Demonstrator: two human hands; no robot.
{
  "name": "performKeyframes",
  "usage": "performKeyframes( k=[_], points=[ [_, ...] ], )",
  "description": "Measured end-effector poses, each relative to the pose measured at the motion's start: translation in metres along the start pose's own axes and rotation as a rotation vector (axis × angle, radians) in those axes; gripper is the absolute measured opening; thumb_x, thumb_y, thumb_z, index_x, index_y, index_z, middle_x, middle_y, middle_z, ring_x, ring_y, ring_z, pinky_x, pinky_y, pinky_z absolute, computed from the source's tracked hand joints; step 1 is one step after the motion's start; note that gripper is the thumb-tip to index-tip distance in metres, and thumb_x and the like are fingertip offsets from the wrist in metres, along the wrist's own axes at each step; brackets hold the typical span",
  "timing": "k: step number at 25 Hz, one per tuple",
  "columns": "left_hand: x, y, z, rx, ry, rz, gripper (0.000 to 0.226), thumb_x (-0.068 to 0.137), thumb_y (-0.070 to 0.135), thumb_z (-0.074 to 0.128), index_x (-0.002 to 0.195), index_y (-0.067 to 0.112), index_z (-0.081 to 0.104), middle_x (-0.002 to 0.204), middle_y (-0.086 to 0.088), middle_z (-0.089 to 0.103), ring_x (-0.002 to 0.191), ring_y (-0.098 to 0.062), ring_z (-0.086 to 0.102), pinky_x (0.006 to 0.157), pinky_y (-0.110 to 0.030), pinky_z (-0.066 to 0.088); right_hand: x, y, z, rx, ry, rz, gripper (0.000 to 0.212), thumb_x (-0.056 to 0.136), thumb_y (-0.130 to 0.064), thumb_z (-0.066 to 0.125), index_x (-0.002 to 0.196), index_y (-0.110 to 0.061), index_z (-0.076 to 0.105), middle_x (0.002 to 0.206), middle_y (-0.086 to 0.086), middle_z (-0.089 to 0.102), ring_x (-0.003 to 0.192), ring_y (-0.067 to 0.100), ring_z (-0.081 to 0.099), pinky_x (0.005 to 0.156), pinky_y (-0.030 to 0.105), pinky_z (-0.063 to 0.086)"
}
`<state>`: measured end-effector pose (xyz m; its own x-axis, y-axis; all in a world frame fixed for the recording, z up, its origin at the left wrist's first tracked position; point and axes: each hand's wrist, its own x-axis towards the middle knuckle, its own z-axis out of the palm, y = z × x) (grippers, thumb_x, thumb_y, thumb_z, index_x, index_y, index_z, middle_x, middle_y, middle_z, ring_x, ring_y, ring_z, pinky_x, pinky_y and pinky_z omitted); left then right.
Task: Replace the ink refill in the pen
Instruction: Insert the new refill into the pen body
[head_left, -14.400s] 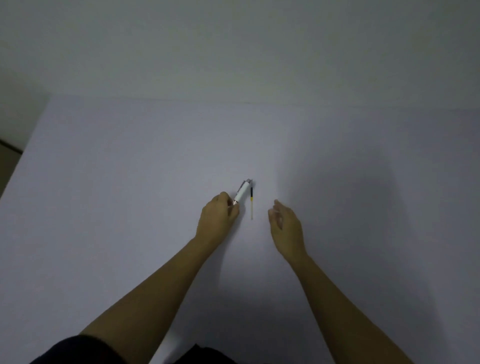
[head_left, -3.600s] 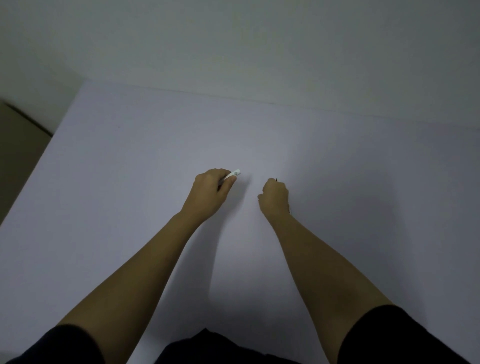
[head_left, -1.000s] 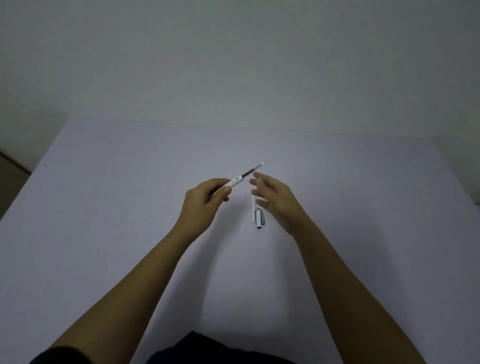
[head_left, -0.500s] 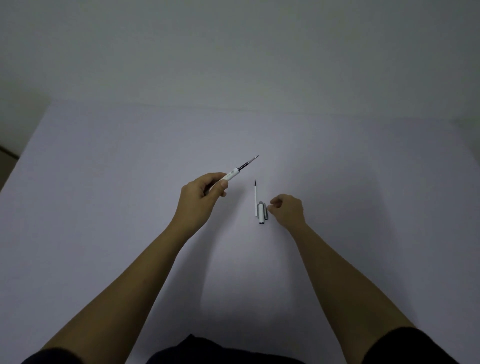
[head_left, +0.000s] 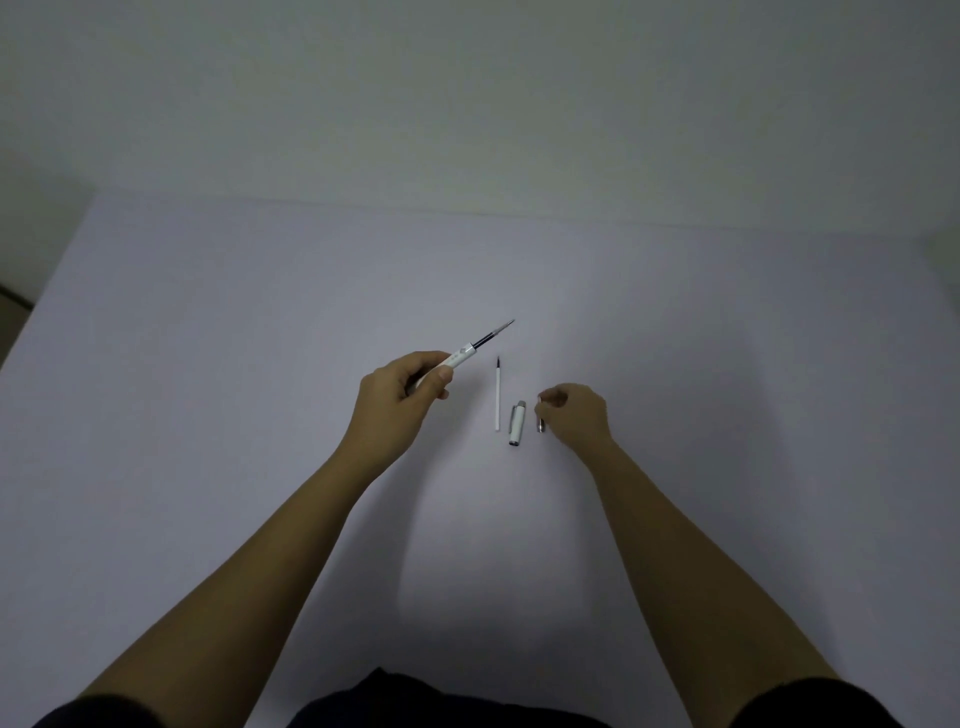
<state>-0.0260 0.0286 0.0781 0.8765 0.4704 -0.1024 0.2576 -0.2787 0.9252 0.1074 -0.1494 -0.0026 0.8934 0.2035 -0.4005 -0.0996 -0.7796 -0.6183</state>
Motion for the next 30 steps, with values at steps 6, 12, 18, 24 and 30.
performKeyframes(
  k=[6, 12, 18, 24, 30],
  points=[
    [-0.014, -0.008, -0.006, 0.130, -0.064, 0.036, 0.019, 0.091, 0.026, 0.055, 0.105, 0.020, 0.066, 0.075, 0.007, 0.067, 0.059, 0.006, 0.054, 0.051, -0.003, 0.037, -0.027, -0.025, -0.031, 1.041, -0.141, 0.064, 0.009, 0.087, -0.007, 0.062, 0.090, -0.015, 0.064, 0.084, -0.001, 0.070, 0.076, 0.003, 0.067, 0.065, 0.011, 0.055],
    [-0.023, 0.001, -0.006, 0.152, -0.070, 0.068, 0.018, 0.091, 0.025, 0.055, 0.104, 0.020, 0.066, 0.081, 0.000, 0.070, 0.079, -0.015, 0.065, 0.061, -0.013, 0.043, -0.053, -0.045, -0.042, 1.214, -0.203, -0.072, 0.015, 0.091, -0.003, 0.055, 0.095, -0.013, 0.065, 0.086, -0.003, 0.072, 0.077, 0.000, 0.070, 0.068, 0.010, 0.054],
    [-0.030, 0.008, -0.010, 0.122, -0.055, 0.095, 0.015, 0.091, 0.024, 0.055, 0.101, 0.023, 0.066, 0.078, 0.003, 0.069, 0.080, -0.014, 0.066, 0.059, -0.012, 0.042, -0.066, -0.053, -0.048, 1.215, -0.187, -0.146, 0.015, 0.091, -0.002, 0.055, 0.096, -0.013, 0.064, 0.094, 0.003, 0.067, 0.078, 0.000, 0.070, 0.072, 0.010, 0.054],
    [-0.036, 0.012, -0.013, 0.110, -0.041, 0.110, 0.016, 0.091, 0.024, 0.055, 0.101, 0.021, 0.067, 0.074, 0.009, 0.067, 0.073, -0.005, 0.062, 0.053, -0.001, 0.038, -0.073, -0.054, -0.050, 1.228, -0.166, -0.148, 0.015, 0.091, -0.002, 0.054, 0.097, -0.012, 0.064, 0.097, 0.004, 0.066, 0.078, 0.000, 0.070, 0.072, 0.010, 0.055],
    [-0.035, 0.015, -0.014, 0.130, -0.033, 0.126, 0.014, 0.091, 0.022, 0.055, 0.100, 0.022, 0.066, 0.073, 0.009, 0.065, 0.062, 0.007, 0.057, 0.051, 0.000, 0.037, -0.076, -0.057, -0.050, 1.243, -0.174, -0.160, 0.016, 0.092, -0.002, 0.053, 0.097, -0.012, 0.064, 0.098, 0.004, 0.066, 0.079, 0.000, 0.070, 0.071, 0.010, 0.054]
  ],
)
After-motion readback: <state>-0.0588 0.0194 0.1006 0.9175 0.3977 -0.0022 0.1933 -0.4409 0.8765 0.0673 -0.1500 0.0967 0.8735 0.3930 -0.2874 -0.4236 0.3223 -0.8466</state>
